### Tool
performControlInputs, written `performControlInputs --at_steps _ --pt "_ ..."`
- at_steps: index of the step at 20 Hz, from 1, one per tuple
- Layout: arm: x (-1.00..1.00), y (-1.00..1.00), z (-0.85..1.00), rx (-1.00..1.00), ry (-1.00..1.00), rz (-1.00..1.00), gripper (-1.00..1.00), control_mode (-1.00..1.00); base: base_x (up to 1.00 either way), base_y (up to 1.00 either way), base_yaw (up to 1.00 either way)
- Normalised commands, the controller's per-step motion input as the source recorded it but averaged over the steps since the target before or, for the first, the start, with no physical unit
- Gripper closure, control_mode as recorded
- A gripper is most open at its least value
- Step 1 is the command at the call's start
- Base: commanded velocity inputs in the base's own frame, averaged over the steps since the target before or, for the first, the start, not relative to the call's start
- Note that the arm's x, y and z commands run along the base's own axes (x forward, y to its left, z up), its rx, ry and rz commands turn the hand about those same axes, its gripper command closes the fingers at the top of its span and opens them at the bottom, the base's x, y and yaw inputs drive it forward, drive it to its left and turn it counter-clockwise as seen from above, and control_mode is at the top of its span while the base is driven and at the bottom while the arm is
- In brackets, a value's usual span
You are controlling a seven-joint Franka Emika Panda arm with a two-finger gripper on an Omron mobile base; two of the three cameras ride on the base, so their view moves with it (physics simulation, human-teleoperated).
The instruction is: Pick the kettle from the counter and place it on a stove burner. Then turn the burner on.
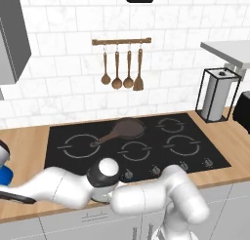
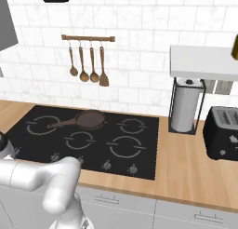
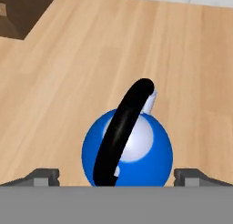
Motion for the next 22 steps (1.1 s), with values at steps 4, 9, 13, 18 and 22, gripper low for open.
performControlInputs --at_steps 4,9,13,18,22 --pt "0.29 0.23 -0.27 -0.1 0.0 -0.03 1.0 -1.0 0.0 0.0 0.0" --pt "0.01 -0.36 -0.17 -0.11 0.0 -0.17 1.0 -1.0 0.0 0.0 0.0" --pt "0.0 -0.97 -0.02 -0.04 -0.01 -0.25 1.0 -1.0 0.0 0.0 0.0" --pt "0.0 -1.0 0.0 0.0 -0.1 -0.34 1.0 -1.0 0.0 0.0 0.0" --pt "0.1 -1.0 0.0 -0.03 -0.11 -0.39 1.0 -1.0 0.0 0.0 0.0"
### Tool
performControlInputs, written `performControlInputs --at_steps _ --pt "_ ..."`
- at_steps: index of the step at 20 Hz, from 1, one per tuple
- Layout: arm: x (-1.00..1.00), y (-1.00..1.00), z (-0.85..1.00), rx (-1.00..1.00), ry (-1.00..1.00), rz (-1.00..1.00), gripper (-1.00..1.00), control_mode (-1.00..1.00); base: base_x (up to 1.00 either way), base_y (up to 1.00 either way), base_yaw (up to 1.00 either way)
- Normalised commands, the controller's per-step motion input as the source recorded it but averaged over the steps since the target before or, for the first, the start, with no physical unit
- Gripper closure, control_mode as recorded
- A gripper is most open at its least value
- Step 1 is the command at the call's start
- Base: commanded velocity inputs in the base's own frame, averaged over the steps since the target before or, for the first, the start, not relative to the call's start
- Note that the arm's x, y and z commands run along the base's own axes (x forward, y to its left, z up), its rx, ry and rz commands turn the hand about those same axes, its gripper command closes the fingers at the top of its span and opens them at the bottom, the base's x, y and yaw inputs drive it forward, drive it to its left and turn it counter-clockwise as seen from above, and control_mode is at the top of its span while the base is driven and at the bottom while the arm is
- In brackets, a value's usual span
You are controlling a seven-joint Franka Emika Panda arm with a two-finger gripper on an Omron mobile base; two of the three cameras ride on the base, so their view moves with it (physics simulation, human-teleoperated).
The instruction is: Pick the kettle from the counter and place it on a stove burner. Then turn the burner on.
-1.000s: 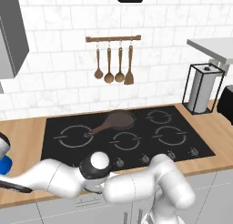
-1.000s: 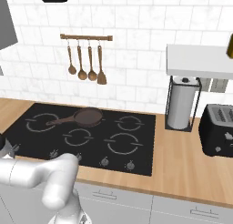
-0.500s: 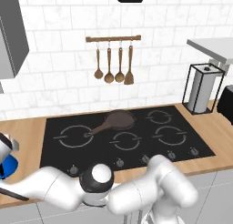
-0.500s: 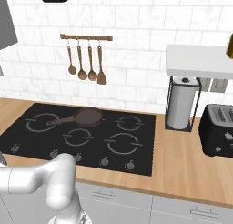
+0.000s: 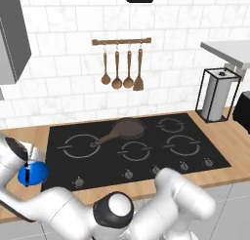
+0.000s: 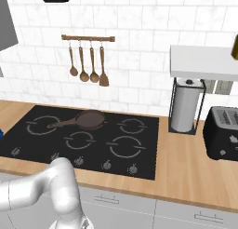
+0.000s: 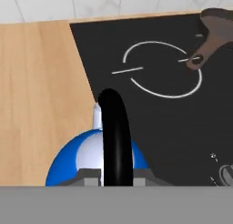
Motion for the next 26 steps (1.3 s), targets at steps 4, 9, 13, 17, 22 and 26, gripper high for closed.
performControlInputs --at_steps 4,9,13,17,22,26 --pt "0.48 -1.0 0.0 -0.06 -0.08 -0.4 1.0 -1.0 0.0 0.0 0.0" --pt "0.91 -0.86 0.1 -0.01 -0.1 -0.4 1.0 -1.0 0.0 0.0 0.0" --pt "0.99 -0.07 0.06 0.0 -0.21 -0.25 1.0 -1.0 0.0 0.0 0.0" --pt "0.64 0.08 0.0 0.0 -0.05 -0.08 1.0 -1.0 0.0 0.0 0.0" --pt "0.56 -0.21 0.37 0.06 -0.04 -0.07 1.0 -1.0 0.0 0.0 0.0" --pt "0.33 -0.27 0.16 0.0 -0.01 -0.11 1.0 -1.0 0.0 0.0 0.0"
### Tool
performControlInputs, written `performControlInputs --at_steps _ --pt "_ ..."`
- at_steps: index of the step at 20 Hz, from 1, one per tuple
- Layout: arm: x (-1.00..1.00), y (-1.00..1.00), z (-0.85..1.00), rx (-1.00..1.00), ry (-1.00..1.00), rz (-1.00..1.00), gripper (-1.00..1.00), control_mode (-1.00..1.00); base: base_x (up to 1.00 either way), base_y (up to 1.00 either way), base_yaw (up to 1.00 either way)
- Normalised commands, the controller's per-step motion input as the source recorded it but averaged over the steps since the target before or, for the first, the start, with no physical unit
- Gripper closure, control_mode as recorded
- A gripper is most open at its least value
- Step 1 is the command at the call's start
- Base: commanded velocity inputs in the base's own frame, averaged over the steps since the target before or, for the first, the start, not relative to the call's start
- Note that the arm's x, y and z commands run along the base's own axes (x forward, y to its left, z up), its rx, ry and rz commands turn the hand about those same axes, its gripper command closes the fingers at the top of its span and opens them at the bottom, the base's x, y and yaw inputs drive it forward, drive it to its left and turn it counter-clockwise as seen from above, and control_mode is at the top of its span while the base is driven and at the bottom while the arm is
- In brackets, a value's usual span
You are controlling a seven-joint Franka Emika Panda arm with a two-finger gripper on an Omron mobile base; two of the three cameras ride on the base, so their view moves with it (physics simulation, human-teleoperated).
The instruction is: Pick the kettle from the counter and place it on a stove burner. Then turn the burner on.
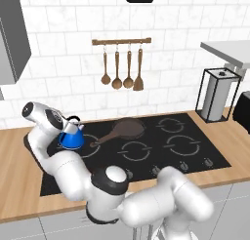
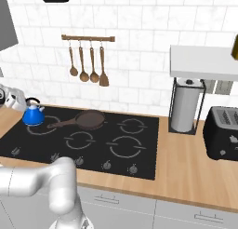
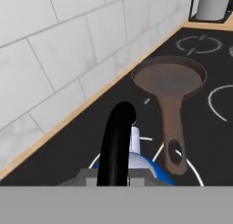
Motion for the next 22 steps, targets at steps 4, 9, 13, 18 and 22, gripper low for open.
performControlInputs --at_steps 4,9,13,18,22 --pt "0.14 -0.48 -0.29 -0.14 0.0 -0.08 1.0 -1.0 0.0 0.0 0.0" --pt "0.24 -0.04 -0.38 -0.18 0.0 0.0 1.0 -1.0 0.0 0.0 0.0" --pt "0.06 0.04 -0.08 -0.1 0.02 0.0 -1.0 -1.0 0.0 0.0 0.0" --pt "-0.03 0.0 -0.18 -0.09 0.05 0.0 -1.0 -1.0 0.0 0.0 0.0" --pt "-0.23 0.0 -0.28 -0.09 0.1 0.0 -1.0 -1.0 0.0 0.0 0.0"
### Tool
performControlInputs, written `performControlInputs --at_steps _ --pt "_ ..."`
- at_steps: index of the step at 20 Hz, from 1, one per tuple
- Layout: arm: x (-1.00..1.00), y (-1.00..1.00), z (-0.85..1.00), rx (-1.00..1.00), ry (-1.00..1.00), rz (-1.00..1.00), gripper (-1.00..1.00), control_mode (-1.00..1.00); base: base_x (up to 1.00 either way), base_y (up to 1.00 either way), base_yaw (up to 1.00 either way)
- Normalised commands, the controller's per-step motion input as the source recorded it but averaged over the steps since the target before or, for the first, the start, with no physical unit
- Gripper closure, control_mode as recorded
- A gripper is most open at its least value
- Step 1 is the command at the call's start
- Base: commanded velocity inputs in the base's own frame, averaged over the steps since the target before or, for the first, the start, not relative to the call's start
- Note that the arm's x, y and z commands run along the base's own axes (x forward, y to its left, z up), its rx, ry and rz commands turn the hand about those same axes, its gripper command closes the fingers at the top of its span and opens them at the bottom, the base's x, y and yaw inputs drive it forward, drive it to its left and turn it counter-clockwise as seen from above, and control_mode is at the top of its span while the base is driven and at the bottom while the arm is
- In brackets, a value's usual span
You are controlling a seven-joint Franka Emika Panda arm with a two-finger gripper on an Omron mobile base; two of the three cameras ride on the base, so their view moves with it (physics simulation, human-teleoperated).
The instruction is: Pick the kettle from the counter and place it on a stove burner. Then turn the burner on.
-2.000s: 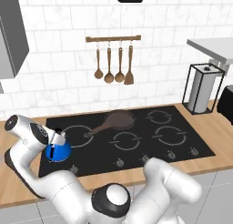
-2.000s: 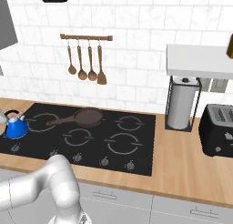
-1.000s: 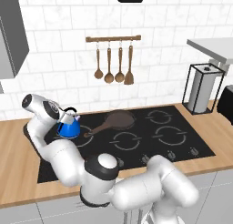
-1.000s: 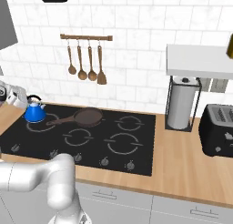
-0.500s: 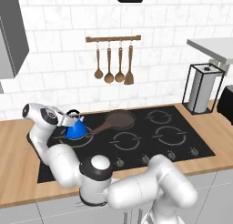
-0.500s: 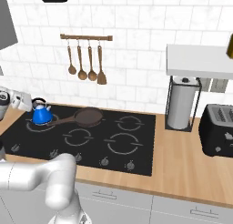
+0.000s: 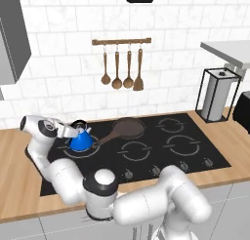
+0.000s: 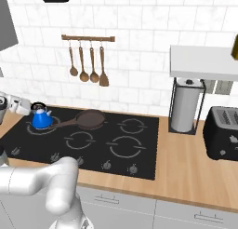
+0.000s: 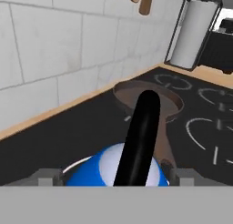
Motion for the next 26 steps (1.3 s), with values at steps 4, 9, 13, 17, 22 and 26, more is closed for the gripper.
performControlInputs --at_steps 4,9,13,17,22,26 --pt "-0.67 0.0 -0.32 -0.09 0.08 0.01 -1.0 -1.0 0.0 0.0 0.0" --pt "-0.99 0.03 -0.06 -0.02 0.0 0.12 -1.0 -1.0 0.0 0.0 0.0" --pt "-0.99 0.0 -0.05 0.0 0.17 0.27 -1.0 -1.0 0.0 0.0 0.0" --pt "-0.63 0.0 -0.47 0.01 0.45 0.35 -1.0 -1.0 0.0 0.0 0.0" --pt "0.04 -0.01 -0.65 0.06 0.65 0.31 -1.0 -1.0 0.0 0.0 0.0" --pt "0.13 0.0 -0.36 0.23 0.47 0.2 -1.0 -1.0 0.0 0.0 0.0"
